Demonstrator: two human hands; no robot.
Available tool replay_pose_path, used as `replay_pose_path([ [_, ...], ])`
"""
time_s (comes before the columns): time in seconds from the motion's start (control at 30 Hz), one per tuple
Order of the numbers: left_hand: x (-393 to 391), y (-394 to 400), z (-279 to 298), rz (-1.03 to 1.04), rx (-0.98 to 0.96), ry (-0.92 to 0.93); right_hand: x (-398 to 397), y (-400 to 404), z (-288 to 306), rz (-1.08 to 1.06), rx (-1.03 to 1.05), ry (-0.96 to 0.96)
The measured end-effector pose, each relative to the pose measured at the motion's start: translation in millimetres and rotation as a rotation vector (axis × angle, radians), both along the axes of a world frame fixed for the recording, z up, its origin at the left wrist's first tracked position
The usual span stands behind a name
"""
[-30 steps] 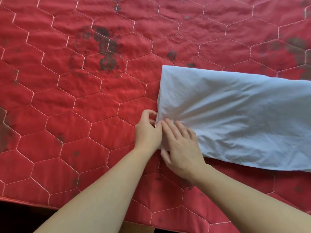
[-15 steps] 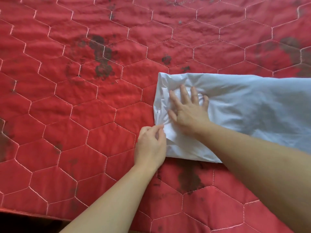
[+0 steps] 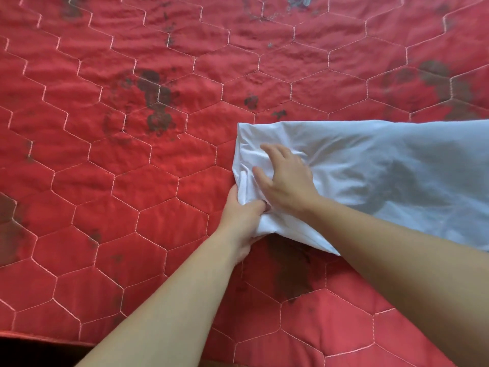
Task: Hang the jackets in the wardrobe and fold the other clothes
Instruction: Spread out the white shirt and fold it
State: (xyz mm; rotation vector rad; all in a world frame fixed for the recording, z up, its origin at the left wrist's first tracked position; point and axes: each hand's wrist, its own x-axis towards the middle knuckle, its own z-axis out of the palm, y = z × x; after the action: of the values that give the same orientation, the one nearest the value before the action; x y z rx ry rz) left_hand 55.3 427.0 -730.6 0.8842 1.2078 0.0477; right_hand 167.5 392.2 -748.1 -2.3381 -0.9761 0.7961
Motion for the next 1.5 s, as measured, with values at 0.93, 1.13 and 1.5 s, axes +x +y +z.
replay_pose_path([
  [0.93, 168.2, -181.0, 15.5, -0.761, 1.101, -0.166, 195.5, -293.5, 3.9, -0.804, -0.045, 0.017],
  [1.13, 174.3, -158.6, -6.4, -0.677, 0.869, 0.069, 211.8, -288.5, 8.3, -0.897, 0.102, 0.024],
  [1.5, 273.0, -76.8, 2.1, -0.957, 1.165, -0.08, 214.7, -281.4, 11.4, -0.726, 0.311, 0.215],
])
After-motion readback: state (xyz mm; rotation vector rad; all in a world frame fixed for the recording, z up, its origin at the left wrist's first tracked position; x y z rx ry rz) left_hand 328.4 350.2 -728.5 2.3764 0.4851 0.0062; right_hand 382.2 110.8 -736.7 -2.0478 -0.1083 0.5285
